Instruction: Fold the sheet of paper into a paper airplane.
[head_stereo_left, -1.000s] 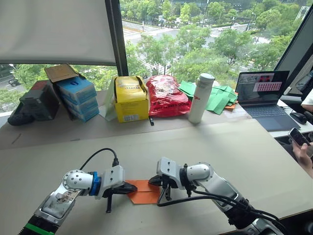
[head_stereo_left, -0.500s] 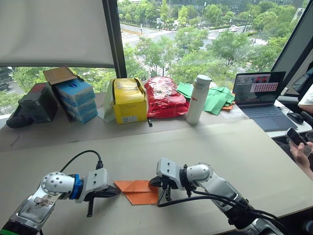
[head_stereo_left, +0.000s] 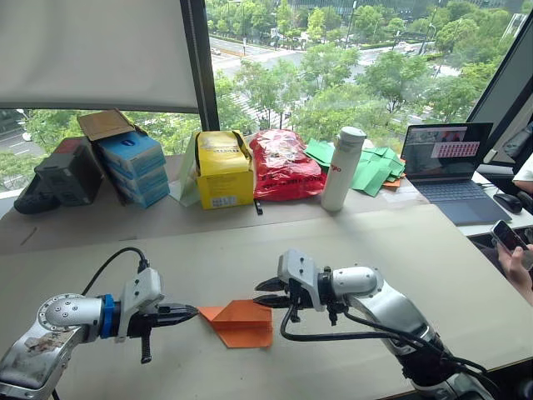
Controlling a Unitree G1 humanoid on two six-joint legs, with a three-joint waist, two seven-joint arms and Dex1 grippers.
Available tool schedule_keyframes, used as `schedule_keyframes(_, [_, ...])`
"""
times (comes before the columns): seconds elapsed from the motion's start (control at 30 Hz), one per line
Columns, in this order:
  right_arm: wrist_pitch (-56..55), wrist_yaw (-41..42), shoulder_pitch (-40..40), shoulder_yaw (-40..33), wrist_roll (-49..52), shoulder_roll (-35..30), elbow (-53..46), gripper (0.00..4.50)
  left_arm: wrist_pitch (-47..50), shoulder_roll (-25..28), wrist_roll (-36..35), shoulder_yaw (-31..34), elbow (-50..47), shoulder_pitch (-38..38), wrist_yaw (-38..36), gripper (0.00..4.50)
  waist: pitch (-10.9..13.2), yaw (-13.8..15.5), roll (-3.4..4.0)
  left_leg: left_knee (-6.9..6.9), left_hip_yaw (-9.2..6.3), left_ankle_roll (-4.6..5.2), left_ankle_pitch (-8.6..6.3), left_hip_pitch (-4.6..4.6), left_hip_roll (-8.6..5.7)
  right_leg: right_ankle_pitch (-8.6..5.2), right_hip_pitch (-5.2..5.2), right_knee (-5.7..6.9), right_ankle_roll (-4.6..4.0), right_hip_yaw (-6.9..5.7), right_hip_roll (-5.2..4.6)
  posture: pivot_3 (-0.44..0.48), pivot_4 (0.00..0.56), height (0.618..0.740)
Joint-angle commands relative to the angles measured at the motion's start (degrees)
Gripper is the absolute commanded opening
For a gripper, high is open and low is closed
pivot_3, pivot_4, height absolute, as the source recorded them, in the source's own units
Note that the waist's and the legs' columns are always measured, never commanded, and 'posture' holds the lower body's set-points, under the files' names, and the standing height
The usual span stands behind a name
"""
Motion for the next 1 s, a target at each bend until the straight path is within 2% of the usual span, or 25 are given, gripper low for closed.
schedule_keyframes(0.03, [2.0,1.0,-2.6,-1.5,2.8,-0.4,-0.9,2.62,0.2,0.0,-1.3,1.7,-1.3,0.7,-0.2,0.00,0.0,0.0,-0.01,0.00,0.00,0.03,-0.02,0.00,0.00,0.00,0.00,0.00,0.00,0.00,-0.01,0.000,0.150,0.740])
schedule_keyframes(0.2, [-0.4,2.2,-4.0,0.6,2.0,0.1,5.1,4.37,-2.0,-0.7,0.3,0.8,0.9,0.8,-0.5,0.00,0.0,-0.1,0.00,-0.03,-0.02,0.02,-0.01,0.04,0.02,0.00,-0.01,0.03,-0.02,0.00,0.01,0.000,0.150,0.740])
schedule_keyframes(0.47, [-1.8,6.3,-4.0,1.2,3.8,3.3,14.2,4.44,-4.9,-1.8,1.3,-0.1,2.9,1.1,-1.2,0.00,0.0,-0.1,0.00,-0.04,-0.01,-0.01,0.01,0.01,0.01,0.00,-0.02,0.00,-0.02,0.05,-0.03,0.000,0.150,0.740])
schedule_keyframes(0.5, [-1.7,6.7,-3.9,1.3,4.1,3.4,14.5,3.93,-5.2,-1.9,1.5,-0.2,3.1,1.2,-1.2,0.00,0.0,-0.1,0.00,-0.04,-0.01,-0.02,0.01,0.00,0.01,0.00,-0.02,0.00,-0.03,0.06,-0.04,0.000,0.150,0.740])
schedule_keyframes(0.87, [-1.6,7.2,-2.4,2.3,4.3,3.9,14.5,0.19,-8.3,-3.4,3.1,-1.2,6.2,0.9,-2.0,0.00,0.0,-0.1,0.00,-0.05,-0.05,0.01,-0.01,-0.01,0.01,0.00,-0.03,-0.01,-0.03,0.09,-0.06,0.000,0.150,0.740])
schedule_keyframes(0.9, [-1.8,7.1,-2.3,2.4,4.1,3.9,14.5,0.03,-8.5,-3.5,3.2,-1.3,6.4,0.8,-2.1,0.00,0.0,-0.1,0.01,-0.04,-0.05,0.01,-0.01,-0.02,0.01,0.00,-0.03,-0.01,-0.03,0.09,-0.06,0.000,0.150,0.740])
schedule_keyframes(1.0, [-3.5,6.1,-2.0,2.5,2.6,3.6,14.1,0.03,-7.8,-4.0,2.4,-1.0,6.9,-0.8,-1.9,0.00,0.0,0.0,0.01,-0.04,-0.04,0.02,-0.02,-0.02,0.01,0.00,-0.03,-0.01,-0.02,0.08,-0.07,0.000,0.150,0.740])
